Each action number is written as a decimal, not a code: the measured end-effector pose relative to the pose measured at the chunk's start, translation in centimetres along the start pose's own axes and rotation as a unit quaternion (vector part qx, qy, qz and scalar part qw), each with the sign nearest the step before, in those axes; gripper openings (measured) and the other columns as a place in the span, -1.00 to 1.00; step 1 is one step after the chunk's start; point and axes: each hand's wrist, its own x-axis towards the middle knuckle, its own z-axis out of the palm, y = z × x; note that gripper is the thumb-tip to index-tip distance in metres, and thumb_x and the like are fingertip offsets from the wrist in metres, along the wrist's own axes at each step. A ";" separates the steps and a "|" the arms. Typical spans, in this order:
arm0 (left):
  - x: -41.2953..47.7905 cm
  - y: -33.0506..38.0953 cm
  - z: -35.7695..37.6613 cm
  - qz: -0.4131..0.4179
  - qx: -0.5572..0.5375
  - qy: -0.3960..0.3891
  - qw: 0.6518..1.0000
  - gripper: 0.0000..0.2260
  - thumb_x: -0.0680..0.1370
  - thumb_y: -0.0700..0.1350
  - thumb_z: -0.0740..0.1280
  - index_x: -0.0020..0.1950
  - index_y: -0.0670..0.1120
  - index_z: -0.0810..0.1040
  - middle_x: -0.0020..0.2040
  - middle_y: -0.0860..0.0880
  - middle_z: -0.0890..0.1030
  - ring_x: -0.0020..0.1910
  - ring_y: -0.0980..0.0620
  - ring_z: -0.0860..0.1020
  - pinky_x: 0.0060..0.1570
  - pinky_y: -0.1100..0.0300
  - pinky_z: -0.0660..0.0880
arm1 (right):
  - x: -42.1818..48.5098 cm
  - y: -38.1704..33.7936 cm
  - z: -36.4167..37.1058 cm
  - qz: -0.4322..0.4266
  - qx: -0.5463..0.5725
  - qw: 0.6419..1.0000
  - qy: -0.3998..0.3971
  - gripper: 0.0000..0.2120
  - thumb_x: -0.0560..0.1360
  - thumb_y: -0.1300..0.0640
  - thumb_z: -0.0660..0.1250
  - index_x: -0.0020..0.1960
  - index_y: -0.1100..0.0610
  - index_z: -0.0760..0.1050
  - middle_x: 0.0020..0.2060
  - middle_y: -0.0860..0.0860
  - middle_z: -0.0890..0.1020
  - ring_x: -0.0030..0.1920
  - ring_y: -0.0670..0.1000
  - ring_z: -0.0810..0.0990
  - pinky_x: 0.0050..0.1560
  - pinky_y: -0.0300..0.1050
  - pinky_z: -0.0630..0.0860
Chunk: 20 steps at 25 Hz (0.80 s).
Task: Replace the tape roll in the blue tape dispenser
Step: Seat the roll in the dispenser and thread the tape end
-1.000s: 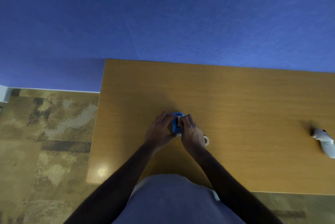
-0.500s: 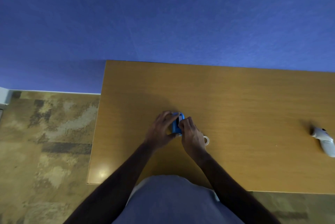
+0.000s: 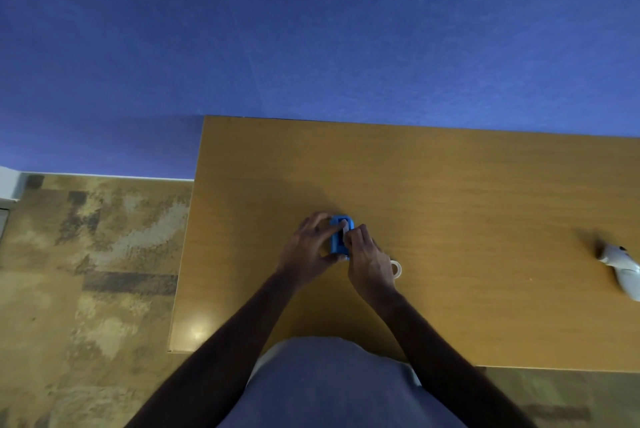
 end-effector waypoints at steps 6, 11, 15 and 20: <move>-0.3 -0.1 0.1 0.006 0.016 0.008 1.000 -0.35 0.50 0.22 0.55 0.54 0.07 0.51 0.46 -0.04 0.49 0.44 -0.09 0.52 0.25 -0.16 0.63 | -1.4 0.0 0.7 0.005 0.037 0.999 0.031 -0.84 0.65 0.36 0.27 0.22 0.26 0.48 0.05 0.18 0.57 -0.22 0.26 0.64 -0.44 0.18 0.58; -0.6 -0.3 0.4 0.002 0.030 0.007 1.000 -0.35 0.50 0.19 0.55 0.55 0.10 0.47 0.48 -0.02 0.48 0.44 -0.08 0.51 0.20 -0.13 0.65 | -1.9 0.1 1.3 0.013 0.083 0.996 0.043 -0.89 0.65 0.42 0.26 0.14 0.31 0.49 0.03 0.23 0.55 -0.29 0.31 0.56 -0.48 0.24 0.50; -0.6 -0.3 0.5 -0.001 0.032 0.003 0.999 -0.33 0.50 0.17 0.54 0.57 0.11 0.44 0.49 -0.02 0.46 0.45 -0.09 0.50 0.18 -0.17 0.66 | -2.5 -0.2 1.7 0.015 0.110 0.992 0.054 -0.93 0.68 0.40 0.24 0.10 0.33 0.50 0.01 0.25 0.54 -0.33 0.28 0.52 -0.46 0.27 0.49; -0.6 -0.2 0.5 -0.001 0.028 0.001 1.000 -0.34 0.53 0.22 0.49 0.59 0.10 0.41 0.50 -0.03 0.46 0.45 -0.10 0.51 0.20 -0.17 0.65 | -3.6 -0.2 2.1 0.014 0.076 0.995 0.064 -0.91 0.70 0.36 0.26 0.13 0.33 0.54 0.02 0.25 0.56 -0.31 0.28 0.55 -0.47 0.21 0.49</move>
